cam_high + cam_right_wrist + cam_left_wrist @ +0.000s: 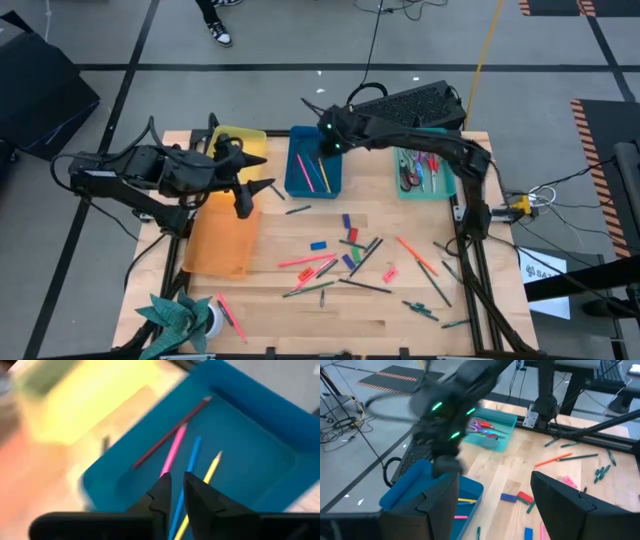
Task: Sort crayons/erasers/pens/pencils in bins
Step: Put the orange pencil into the blue bin
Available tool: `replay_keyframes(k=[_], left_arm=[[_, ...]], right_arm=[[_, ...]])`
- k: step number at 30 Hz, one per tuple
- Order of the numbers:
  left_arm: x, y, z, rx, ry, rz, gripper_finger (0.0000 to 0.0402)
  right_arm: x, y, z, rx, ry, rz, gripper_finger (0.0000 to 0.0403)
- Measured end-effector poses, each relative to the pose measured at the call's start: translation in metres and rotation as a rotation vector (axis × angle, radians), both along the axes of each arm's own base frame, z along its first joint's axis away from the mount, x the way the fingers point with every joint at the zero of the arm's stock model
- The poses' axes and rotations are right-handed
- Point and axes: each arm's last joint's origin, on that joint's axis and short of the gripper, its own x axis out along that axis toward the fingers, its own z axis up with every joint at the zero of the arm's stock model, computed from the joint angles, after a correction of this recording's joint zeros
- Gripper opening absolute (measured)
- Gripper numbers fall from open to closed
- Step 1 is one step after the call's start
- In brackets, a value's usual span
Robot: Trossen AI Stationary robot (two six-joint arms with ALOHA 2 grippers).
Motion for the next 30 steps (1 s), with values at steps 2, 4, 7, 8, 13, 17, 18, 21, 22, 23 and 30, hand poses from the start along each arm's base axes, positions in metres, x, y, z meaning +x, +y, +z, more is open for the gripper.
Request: replay_keyframes(k=[2,4,7,8,13,17,18,21,22,23,30], left_arm=[[-0.001,0.0,-0.001,0.006,0.013,-0.002,0.025],[-0.001,0.0,-0.001,0.016,0.018,-0.007,0.025],[-0.001,0.0,-0.001,0.03,0.026,-0.014,0.025],[-0.001,0.0,-0.001,0.035,0.029,-0.017,0.025],[-0.001,0.0,-0.001,0.047,0.035,-0.024,0.025],[0.0,-0.001,-0.003,0.046,0.046,-0.033,0.025],[0.0,-0.002,-0.003,0.041,0.051,-0.045,0.025],[0.0,-0.005,-0.003,0.026,0.049,-0.07,0.025],[0.0,-0.006,-0.003,0.023,0.048,-0.075,0.025],[-0.001,-0.008,-0.003,0.023,0.048,-0.082,0.025],[-0.001,-0.012,-0.003,0.01,0.041,-0.098,0.025]], right_arm=[[-0.008,0.036,0.02,-0.065,0.077,0.067,0.0059],[-0.018,0.073,0.034,-0.117,0.168,0.112,0.0072],[-0.037,0.128,0.047,-0.133,0.294,0.161,0.0092],[-0.044,0.144,0.049,-0.121,0.332,0.165,0.0099],[-0.075,0.205,0.042,-0.014,0.558,0.134,0.013],[-0.095,0.229,0.014,0.088,0.728,0.087,0.0136],[-0.1,0.233,0.003,0.122,0.775,0.089,0.0136],[-0.117,0.239,-0.033,0.196,0.924,0.11,0.0137],[-0.124,0.239,-0.044,0.221,0.955,0.121,0.0137],[-0.129,0.238,-0.054,0.236,0.962,0.126,0.0137],[-0.163,0.216,-0.089,0.337,0.817,0.075,0.0124]])
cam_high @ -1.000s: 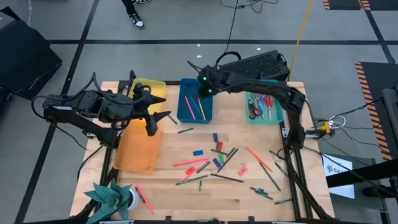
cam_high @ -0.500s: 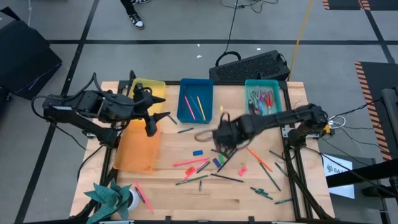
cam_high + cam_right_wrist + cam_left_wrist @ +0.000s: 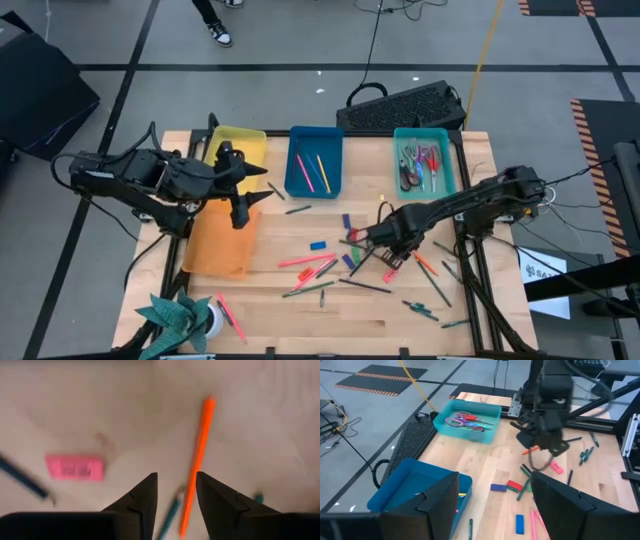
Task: Sort crayons/erasers/pens/pencils in bins
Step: Put the orange pencil into the blue bin
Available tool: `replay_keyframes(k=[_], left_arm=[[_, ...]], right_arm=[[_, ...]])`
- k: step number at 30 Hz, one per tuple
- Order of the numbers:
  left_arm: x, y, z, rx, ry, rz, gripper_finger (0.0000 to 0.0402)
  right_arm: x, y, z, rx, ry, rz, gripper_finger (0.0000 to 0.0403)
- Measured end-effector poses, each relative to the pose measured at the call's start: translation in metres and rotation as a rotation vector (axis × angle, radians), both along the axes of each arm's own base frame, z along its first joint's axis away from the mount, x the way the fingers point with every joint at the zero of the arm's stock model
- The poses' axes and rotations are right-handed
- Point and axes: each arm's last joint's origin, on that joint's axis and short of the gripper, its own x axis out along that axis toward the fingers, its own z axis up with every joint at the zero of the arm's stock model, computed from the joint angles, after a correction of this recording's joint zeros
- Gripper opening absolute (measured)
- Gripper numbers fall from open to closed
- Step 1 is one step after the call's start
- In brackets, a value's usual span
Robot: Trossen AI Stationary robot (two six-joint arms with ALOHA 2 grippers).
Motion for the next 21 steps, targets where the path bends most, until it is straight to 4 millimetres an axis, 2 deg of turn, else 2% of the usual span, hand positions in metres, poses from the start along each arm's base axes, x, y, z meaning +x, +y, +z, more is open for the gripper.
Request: replay_keyframes(k=[4,9,13,21], left_arm=[[0.0,0.0,0.0,-0.003,-0.008,0.012,0.025],[0.002,0.004,0.002,0.001,-0.025,0.035,0.025],[0.004,0.008,0.005,0.022,-0.053,0.044,0.025],[0.009,0.015,0.01,0.057,-0.093,0.052,0.025]], right_arm=[[-0.014,-0.01,-0.015,-0.002,-0.024,-0.077,0.0119],[-0.018,-0.011,-0.031,-0.001,-0.042,-0.116,0.0113],[-0.019,-0.012,-0.035,-0.021,-0.051,-0.18,0.01],[-0.023,-0.014,-0.039,-0.07,-0.042,-0.257,0.005]])
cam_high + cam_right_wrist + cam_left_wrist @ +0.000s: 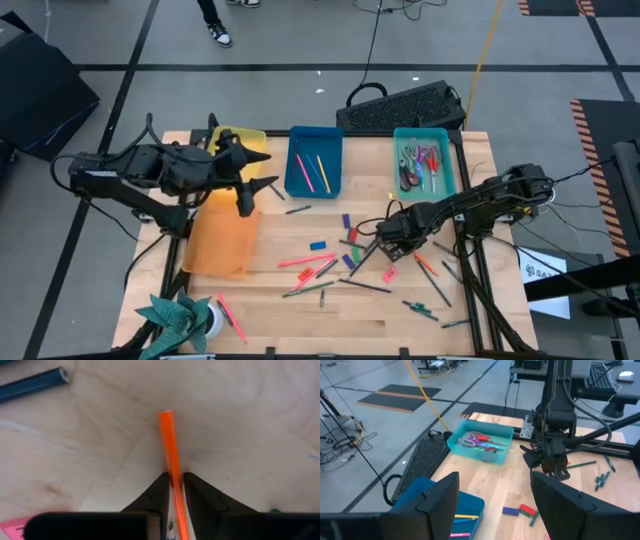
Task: Sort crayons/erasers/pens/pencils in bins
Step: Put the orange pencil into the blue bin
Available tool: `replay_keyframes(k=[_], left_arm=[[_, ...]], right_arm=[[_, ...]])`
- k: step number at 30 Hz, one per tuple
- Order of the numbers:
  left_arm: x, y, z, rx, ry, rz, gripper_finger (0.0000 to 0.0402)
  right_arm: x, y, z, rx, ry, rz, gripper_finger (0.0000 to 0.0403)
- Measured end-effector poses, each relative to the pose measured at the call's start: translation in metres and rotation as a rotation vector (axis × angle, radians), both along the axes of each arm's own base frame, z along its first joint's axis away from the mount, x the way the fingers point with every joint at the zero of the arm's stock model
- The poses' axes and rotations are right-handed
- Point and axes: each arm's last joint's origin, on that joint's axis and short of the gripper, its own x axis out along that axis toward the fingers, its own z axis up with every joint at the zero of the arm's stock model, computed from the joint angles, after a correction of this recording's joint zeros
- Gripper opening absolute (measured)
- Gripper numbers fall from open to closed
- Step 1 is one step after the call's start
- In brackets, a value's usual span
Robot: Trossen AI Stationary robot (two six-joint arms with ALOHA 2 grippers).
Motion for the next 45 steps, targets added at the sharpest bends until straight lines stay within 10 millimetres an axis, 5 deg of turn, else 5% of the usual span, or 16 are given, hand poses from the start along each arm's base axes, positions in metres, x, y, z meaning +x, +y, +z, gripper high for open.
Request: replay_keyframes(k=[16,35,45], left_arm=[[0.002,0.004,0.003,0.016,-0.036,0.031,0.025],[0.002,0.004,0.003,0.052,-0.014,0.019,0.025],[0.002,0.004,0.003,0.058,-0.01,0.001,0.025]], right_arm=[[-0.003,-0.001,-0.001,-0.081,0.012,0.042,0.0036],[-0.007,0.033,-0.026,-0.252,0.172,0.096,0.0063],[-0.006,0.032,-0.026,-0.26,0.164,0.096,0.0014]])
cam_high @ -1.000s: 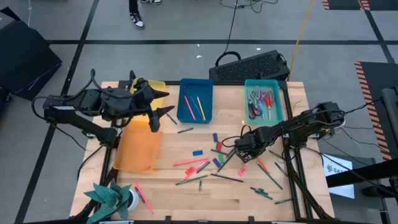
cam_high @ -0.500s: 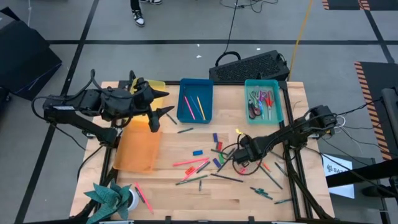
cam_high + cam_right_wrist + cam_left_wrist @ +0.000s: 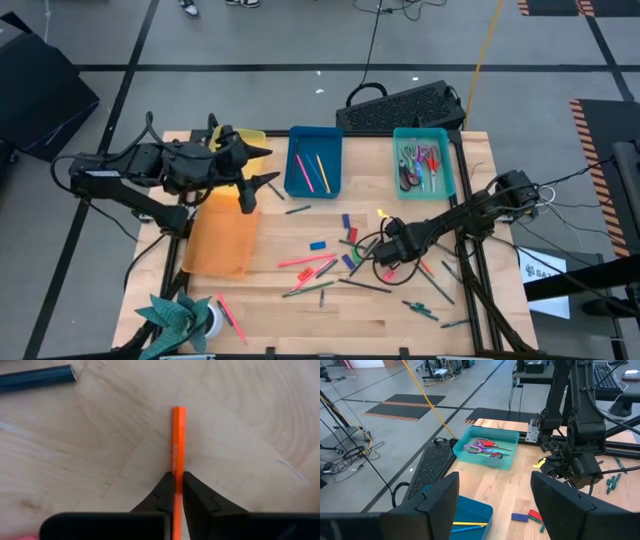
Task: Sort crayons/erasers/pens/pencils in bins
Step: Put the orange pencil into the blue bin
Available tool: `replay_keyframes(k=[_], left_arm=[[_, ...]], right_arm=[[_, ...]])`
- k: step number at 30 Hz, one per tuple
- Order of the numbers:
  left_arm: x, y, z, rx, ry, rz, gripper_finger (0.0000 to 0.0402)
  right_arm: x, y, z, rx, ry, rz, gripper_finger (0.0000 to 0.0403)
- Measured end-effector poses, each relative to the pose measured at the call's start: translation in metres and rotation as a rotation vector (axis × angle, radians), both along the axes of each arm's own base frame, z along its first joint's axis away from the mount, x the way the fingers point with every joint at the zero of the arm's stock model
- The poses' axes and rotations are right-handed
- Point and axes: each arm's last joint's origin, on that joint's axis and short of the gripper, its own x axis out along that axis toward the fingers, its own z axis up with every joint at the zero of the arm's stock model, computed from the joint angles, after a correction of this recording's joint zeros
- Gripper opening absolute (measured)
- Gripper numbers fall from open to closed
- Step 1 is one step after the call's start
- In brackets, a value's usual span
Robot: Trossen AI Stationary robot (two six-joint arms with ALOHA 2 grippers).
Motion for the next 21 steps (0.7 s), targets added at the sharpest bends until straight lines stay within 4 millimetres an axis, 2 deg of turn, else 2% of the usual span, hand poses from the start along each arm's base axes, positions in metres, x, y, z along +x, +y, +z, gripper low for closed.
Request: replay_keyframes(k=[4,9,11,14,21], left_arm=[[0.0,0.0,0.001,0.008,-0.002,-0.019,0.025],[-0.002,0.001,0.005,0.029,-0.027,-0.031,0.025],[-0.001,0.001,0.004,0.029,-0.02,-0.059,0.025],[0.002,0.003,0.003,0.01,-0.018,-0.101,0.025],[0.02,0.002,-0.003,0.0,-0.01,-0.119,0.025]], right_arm=[[-0.001,-0.002,0.009,0.02,-0.027,0.011,0.002],[-0.012,-0.011,0.046,-0.01,-0.094,0.035,0.0024],[-0.006,-0.013,0.067,-0.006,-0.253,0.034,0.002],[-0.012,-0.019,0.09,-0.032,-0.381,0.059,0.0017],[0.001,-0.027,0.149,-0.187,-0.958,0.173,0.0018]])
